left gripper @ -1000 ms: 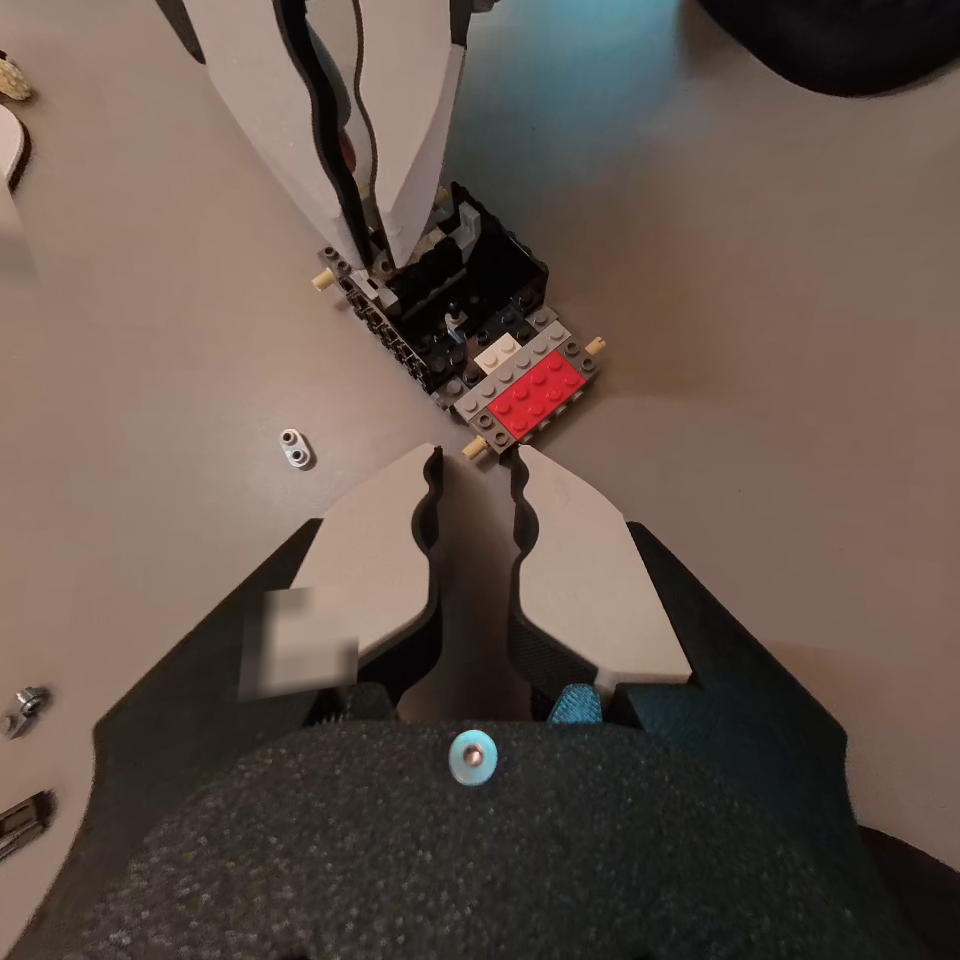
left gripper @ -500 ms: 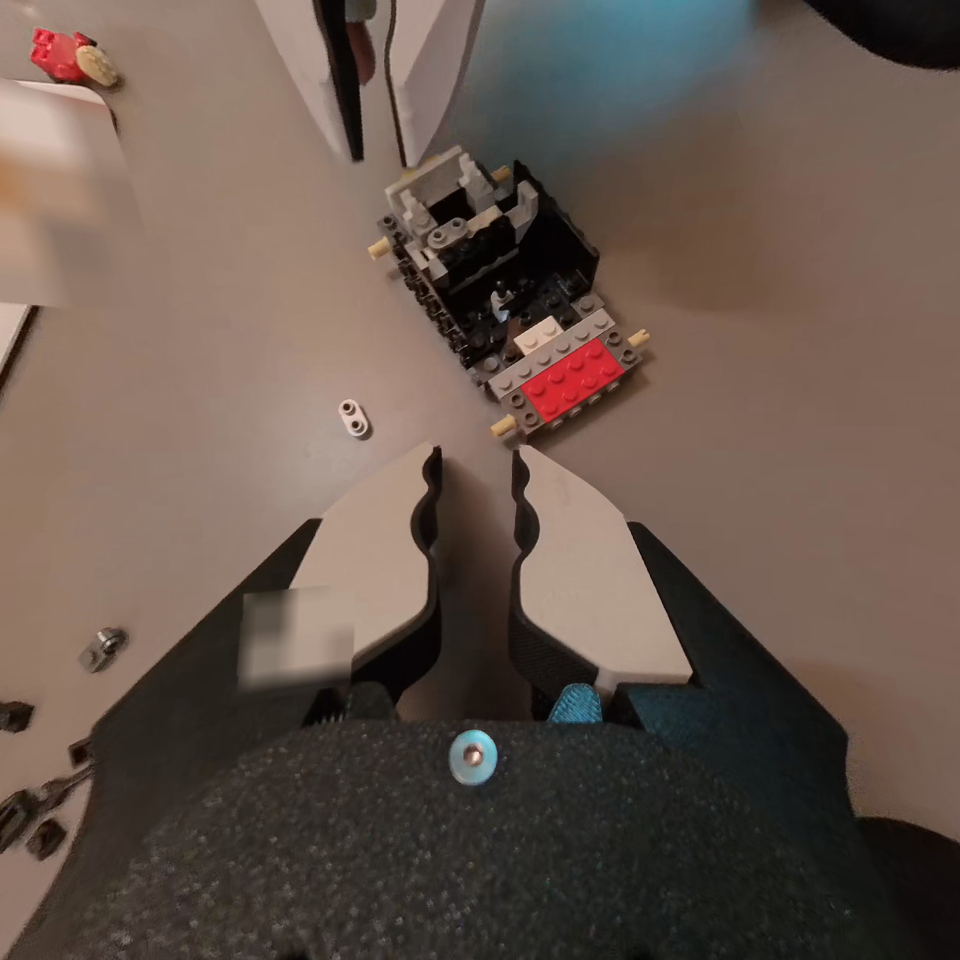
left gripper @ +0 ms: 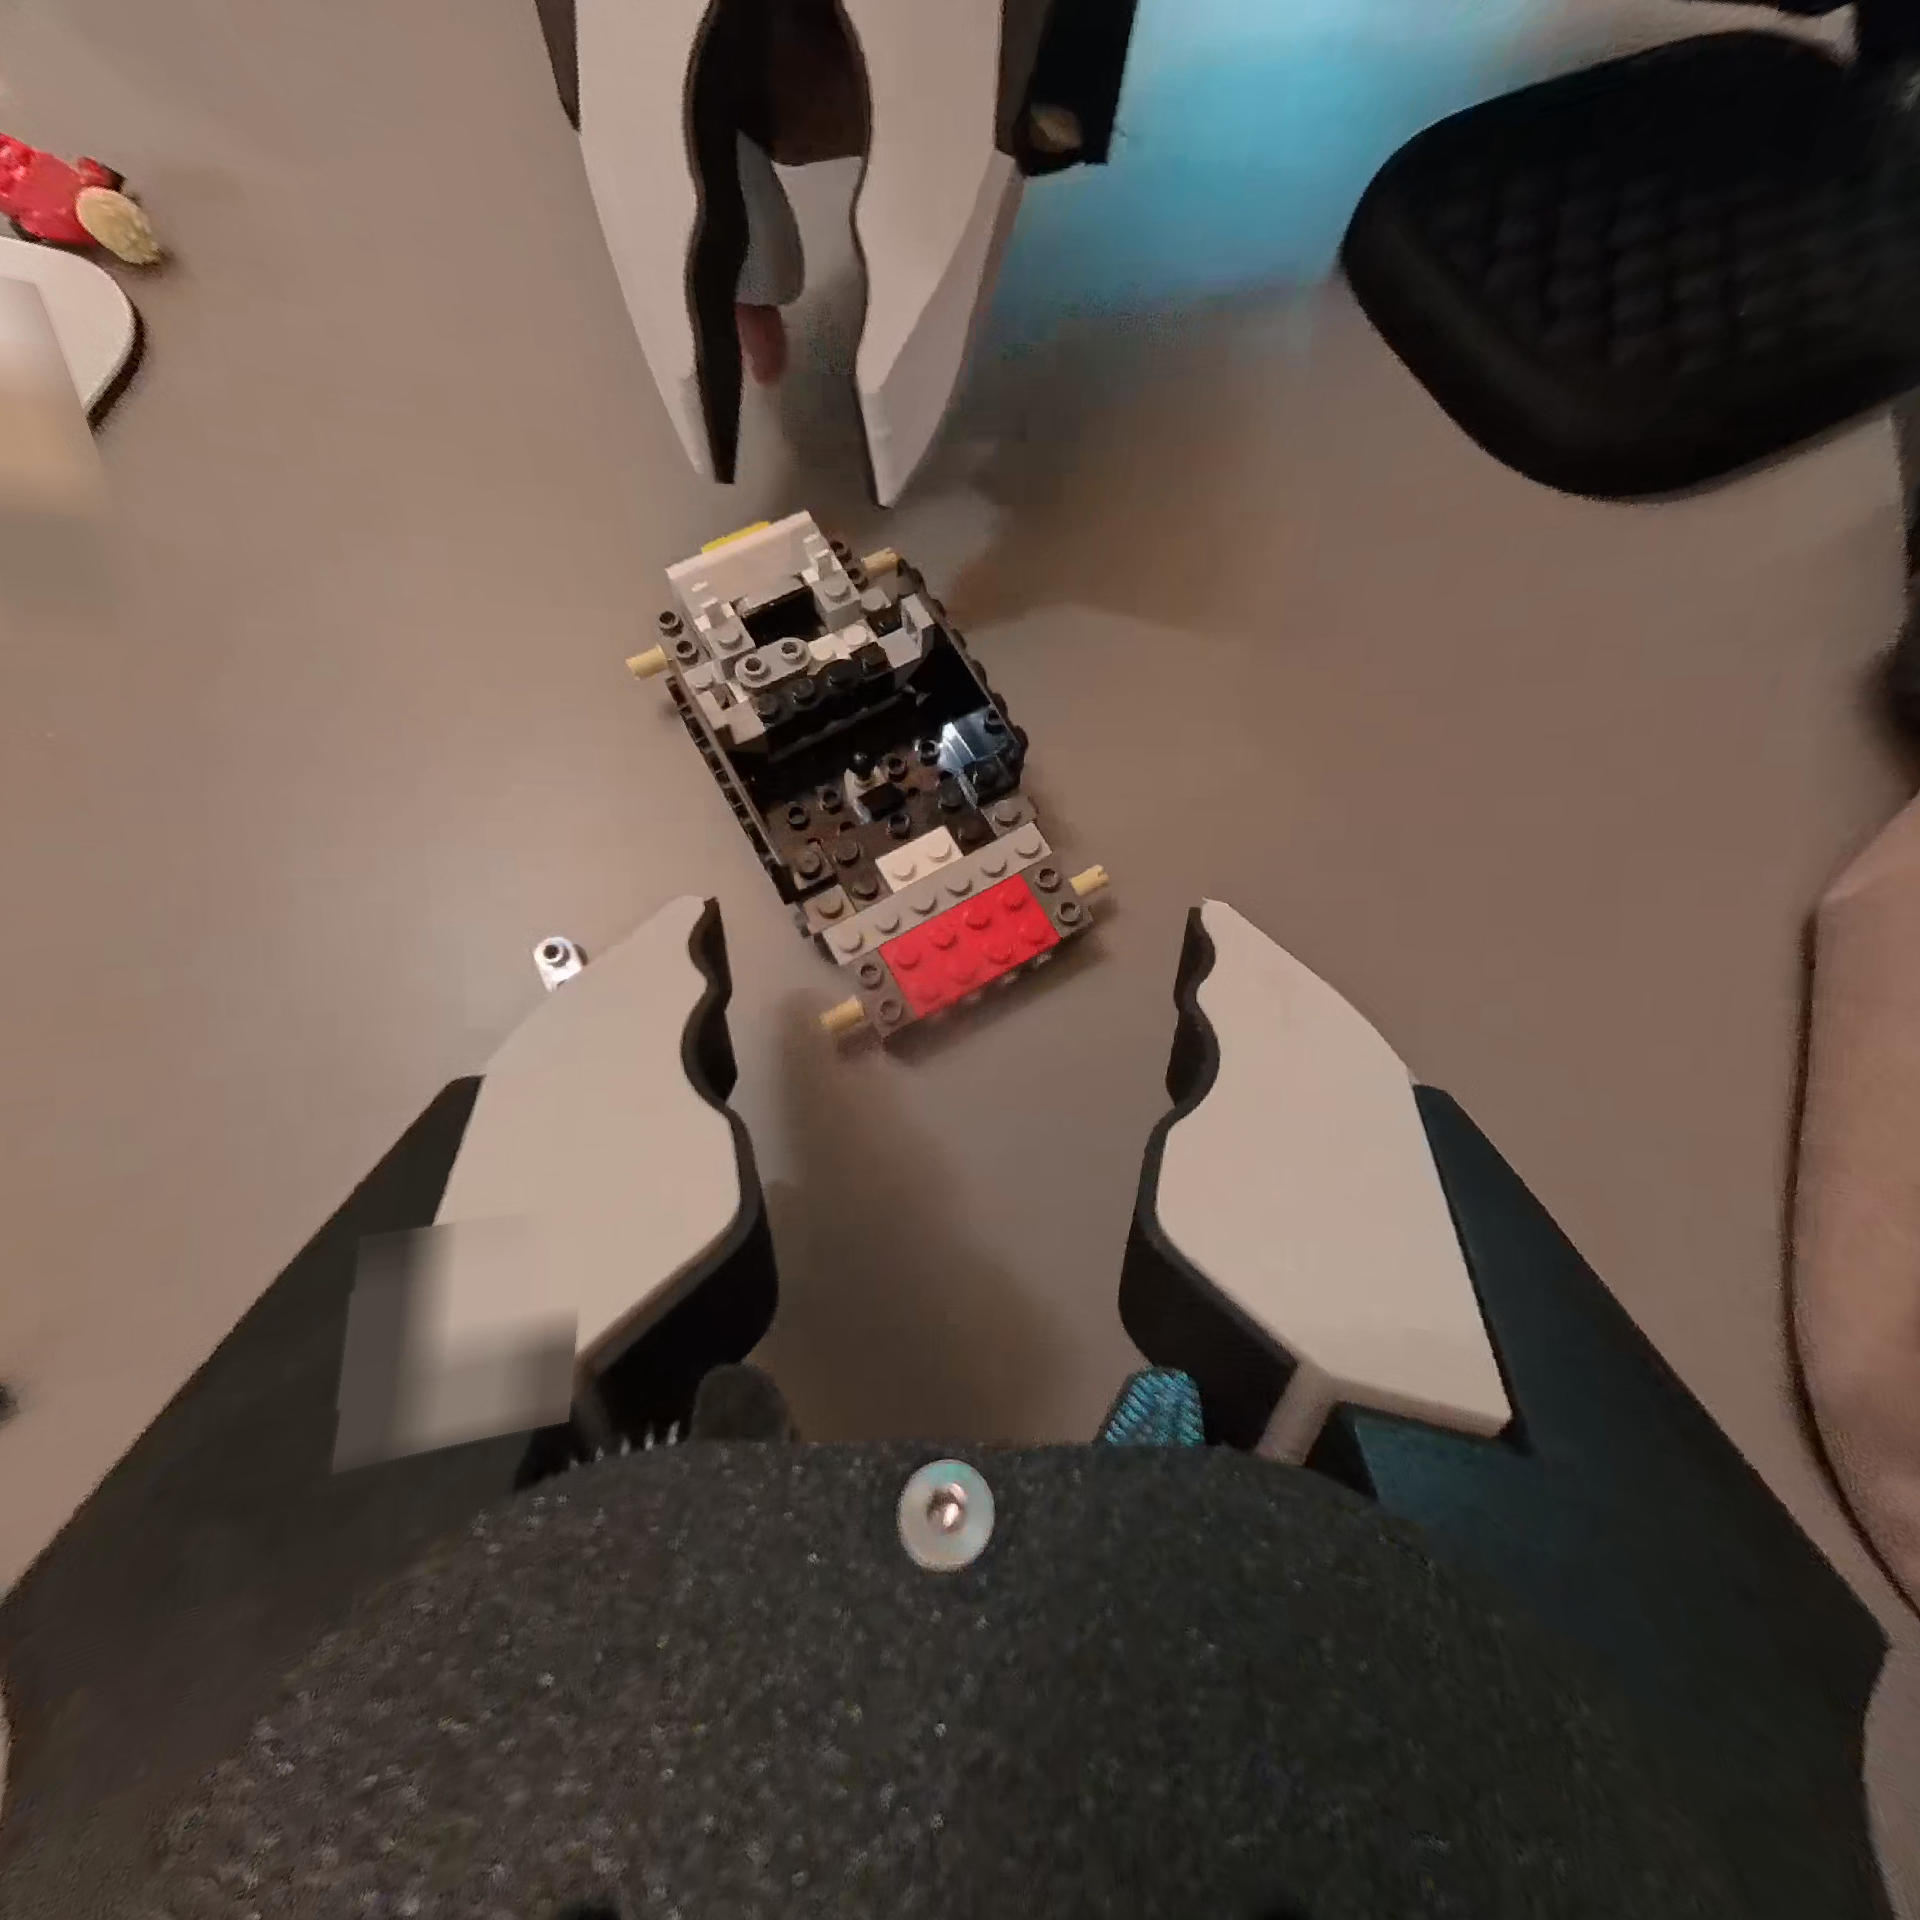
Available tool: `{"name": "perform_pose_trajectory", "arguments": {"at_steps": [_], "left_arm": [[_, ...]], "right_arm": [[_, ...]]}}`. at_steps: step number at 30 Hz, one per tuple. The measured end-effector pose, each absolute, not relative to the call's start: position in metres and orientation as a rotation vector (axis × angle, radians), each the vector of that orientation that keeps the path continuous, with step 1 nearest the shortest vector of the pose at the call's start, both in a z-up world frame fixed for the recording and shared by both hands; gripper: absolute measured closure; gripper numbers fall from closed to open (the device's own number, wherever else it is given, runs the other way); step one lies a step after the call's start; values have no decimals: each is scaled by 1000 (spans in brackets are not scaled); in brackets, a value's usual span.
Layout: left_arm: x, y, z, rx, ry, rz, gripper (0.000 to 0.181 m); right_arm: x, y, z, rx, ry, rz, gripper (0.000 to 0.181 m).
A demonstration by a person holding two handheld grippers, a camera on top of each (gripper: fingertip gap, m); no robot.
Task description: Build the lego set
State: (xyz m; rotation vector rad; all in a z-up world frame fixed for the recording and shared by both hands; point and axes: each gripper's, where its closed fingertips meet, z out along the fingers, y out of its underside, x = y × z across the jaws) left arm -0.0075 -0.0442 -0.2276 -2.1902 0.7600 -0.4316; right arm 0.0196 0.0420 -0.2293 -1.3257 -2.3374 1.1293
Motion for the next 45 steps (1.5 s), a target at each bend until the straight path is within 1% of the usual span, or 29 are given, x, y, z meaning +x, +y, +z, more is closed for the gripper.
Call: {"name": "perform_pose_trajectory", "arguments": {"at_steps": [3, 6, 8, 10, 14, 17, 21, 23, 25, 29, 35, 45], "left_arm": [[-4, -40, -242, -2226, 786, -355, 99], [-9, -38, -251, -2243, 825, -276, 109], [-11, -40, -252, -2242, 846, -285, 112], [-14, -44, -251, -2231, 897, -293, 119], [-31, -47, -250, -2217, 923, -261, 121], [-40, -48, -243, -2199, 881, -294, 121], [-37, -49, -238, -2171, 858, -365, 115], [-33, -49, -242, -2174, 873, -374, 111], [-30, -49, -246, -2181, 879, -365, 111], [-30, -46, -248, -2170, 891, -324, 123], [-30, -46, -248, -2159, 899, -335, 123], [-30, -47, -248, -2152, 905, -340, 123]], "right_arm": [[22, 32, -234, -1308, -2346, 1129, 148], [24, 24, -237, -1309, -2325, 1145, 150], [25, 21, -237, -1314, -2300, 1138, 150], [30, 17, -237, -1313, -2297, 1131, 151], [42, 3, -238, -1294, -2330, 1127, 153], [42, 5, -230, -1270, -2324, 1092, 153], [20, 11, -203, -1220, -2247, 1022, 163], [9, 8, -202, -1160, -2294, 937, 164], [3, 7, -210, -1104, -2386, 820, 164], [0, 5, -224, -1029, -2552, 690, 168], [0, 7, -230, -984, -2658, 583, 171], [-1, 5, -232, -973, -2685, 573, 170]]}}
